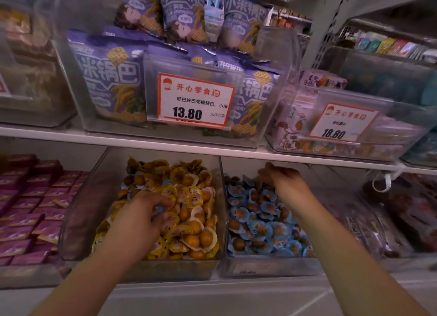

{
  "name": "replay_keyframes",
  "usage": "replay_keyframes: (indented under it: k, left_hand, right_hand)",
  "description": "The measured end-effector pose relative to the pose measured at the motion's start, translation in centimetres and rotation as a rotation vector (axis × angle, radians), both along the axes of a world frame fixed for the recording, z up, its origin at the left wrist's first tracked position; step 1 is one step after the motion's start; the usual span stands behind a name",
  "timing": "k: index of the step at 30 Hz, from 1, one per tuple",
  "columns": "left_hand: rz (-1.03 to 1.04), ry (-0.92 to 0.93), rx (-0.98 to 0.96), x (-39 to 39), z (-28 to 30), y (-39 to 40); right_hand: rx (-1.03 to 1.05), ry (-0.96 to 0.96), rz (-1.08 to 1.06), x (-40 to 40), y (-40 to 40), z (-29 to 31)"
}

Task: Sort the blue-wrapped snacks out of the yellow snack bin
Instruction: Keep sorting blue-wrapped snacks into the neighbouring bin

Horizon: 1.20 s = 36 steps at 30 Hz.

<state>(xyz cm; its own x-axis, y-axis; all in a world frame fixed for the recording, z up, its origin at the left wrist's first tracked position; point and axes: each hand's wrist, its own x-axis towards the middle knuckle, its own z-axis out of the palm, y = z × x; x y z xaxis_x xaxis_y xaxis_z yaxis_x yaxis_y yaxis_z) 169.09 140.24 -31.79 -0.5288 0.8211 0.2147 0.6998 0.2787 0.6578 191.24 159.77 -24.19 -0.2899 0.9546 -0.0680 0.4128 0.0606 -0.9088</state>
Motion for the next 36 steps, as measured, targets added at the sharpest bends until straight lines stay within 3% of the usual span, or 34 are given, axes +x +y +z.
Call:
replay_keyframes:
  k: [6, 9, 11, 14, 18, 21, 27, 33, 36]
  left_hand:
    - [0.053, 0.189, 0.401, -1.3, 2.4, -2.5]
    - [0.179, 0.247, 0.572, -3.3, 3.6, -5.1]
    - [0.306, 0.194, 0.602, -4.7, 3.7, -6.5]
    - [0.415, 0.010, 0.617, -5.5, 3.5, -7.3]
    - [0.435, -0.185, 0.687, -6.1, 3.5, -7.7]
    - [0.427, -0.318, 0.725, -6.9, 3.4, -7.8]
    - [0.411, -0.518, 0.778, -7.7, 3.4, -8.2]
    - [0.382, -0.548, 0.734, -7.8, 3.6, -8.4]
    - [0.360, -0.539, 0.696, -7.7, 3.7, -8.5]
  right_hand:
    - [0.306, 0.026, 0.093, -4.4, -1.7, -1.1]
    - [0.652, -0.086, 0.303, -7.3, -5.2, -1.4]
    - [0.666, -0.117, 0.529, -9.9, -7.4, -1.5]
    - [0.723, -0.427, 0.757, -14.9, -8.2, -2.9]
    - [0.599, -1.017, 0.771, -19.4, -6.3, -4.7]
    - [0.552, -1.163, 0.770, -20.3, -4.9, -5.2]
    - [0.573, -0.929, 0.760, -21.1, -5.2, -5.5]
    - [0.590, -0.745, 0.459, -22.0, -5.2, -3.5]
    - [0.729, -0.623, 0.523, -23.4, -6.7, -4.0]
